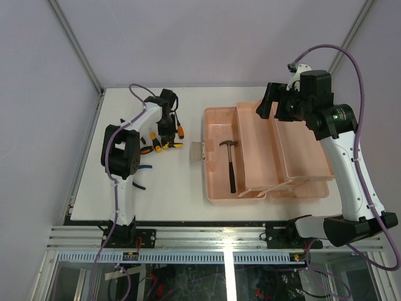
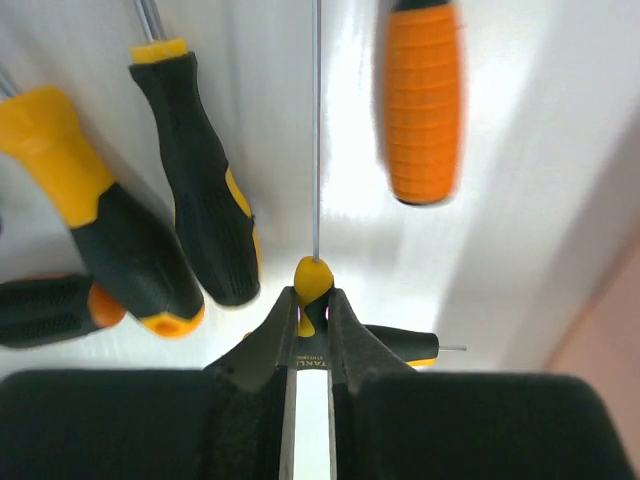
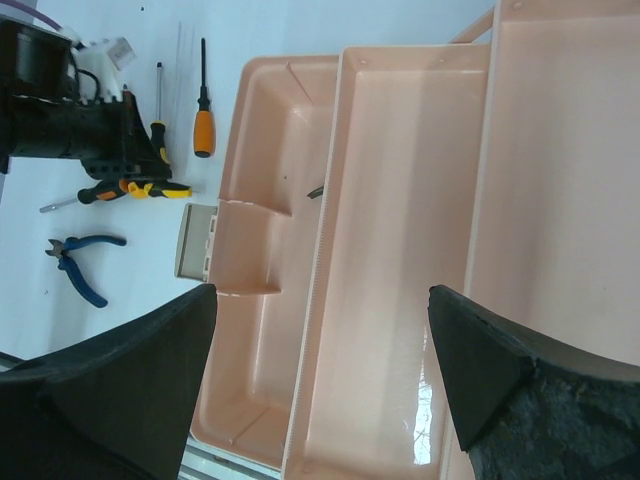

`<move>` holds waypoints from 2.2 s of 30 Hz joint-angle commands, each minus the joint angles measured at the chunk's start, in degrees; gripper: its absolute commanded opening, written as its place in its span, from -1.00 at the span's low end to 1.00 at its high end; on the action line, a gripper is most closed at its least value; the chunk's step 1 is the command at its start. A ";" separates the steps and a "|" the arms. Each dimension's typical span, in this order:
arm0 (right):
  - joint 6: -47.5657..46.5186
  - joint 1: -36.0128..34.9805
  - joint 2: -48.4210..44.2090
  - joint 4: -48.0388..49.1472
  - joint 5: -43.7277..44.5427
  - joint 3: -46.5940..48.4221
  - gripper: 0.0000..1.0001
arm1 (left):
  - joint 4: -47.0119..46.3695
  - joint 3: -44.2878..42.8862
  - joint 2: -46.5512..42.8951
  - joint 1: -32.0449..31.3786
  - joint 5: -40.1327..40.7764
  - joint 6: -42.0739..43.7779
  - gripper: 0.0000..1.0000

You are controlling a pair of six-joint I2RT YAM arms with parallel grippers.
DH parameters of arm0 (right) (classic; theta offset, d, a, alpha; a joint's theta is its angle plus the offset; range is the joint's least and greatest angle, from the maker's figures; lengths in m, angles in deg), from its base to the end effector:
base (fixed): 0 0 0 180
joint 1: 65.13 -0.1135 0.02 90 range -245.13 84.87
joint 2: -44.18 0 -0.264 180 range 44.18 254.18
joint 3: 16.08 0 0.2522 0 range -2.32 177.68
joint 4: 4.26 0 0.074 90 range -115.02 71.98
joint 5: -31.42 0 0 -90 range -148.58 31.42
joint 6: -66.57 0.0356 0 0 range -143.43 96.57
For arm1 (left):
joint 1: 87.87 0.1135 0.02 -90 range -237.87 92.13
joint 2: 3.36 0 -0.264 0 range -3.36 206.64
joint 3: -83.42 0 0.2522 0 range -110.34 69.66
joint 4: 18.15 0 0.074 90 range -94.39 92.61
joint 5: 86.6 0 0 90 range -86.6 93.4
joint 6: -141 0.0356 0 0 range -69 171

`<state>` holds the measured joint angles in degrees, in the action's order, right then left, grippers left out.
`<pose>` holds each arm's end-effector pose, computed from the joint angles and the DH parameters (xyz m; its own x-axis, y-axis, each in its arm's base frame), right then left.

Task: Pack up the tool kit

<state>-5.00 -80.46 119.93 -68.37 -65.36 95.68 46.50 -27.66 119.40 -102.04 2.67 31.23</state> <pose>0.2453 0.0716 0.4661 -0.5457 0.1759 -0.8193 -0.2007 0.9218 0.3316 0.4224 -0.1071 0.1780 -0.9704 -0.1038 -0.2182 -0.0856 0.9921 -0.0916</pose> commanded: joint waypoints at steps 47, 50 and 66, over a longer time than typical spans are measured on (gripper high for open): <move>-0.97 -0.34 -7.43 -4.33 4.64 2.58 0.88 | -17.13 16.82 -23.02 -28.97 -13.99 -27.99 -1.00; -0.65 -0.31 -7.54 -3.99 4.35 2.55 0.88 | -17.33 18.29 -23.32 -29.30 -12.42 -29.76 -1.00; -1.06 -0.34 -8.74 -6.14 6.67 3.49 0.88 | -16.46 17.24 -16.78 -31.89 -11.59 -32.90 -1.00</move>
<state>-5.43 -80.46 112.17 -73.52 -60.56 96.49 31.35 -9.63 101.39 -133.58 -10.10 -0.42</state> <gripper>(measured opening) 0.939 0.065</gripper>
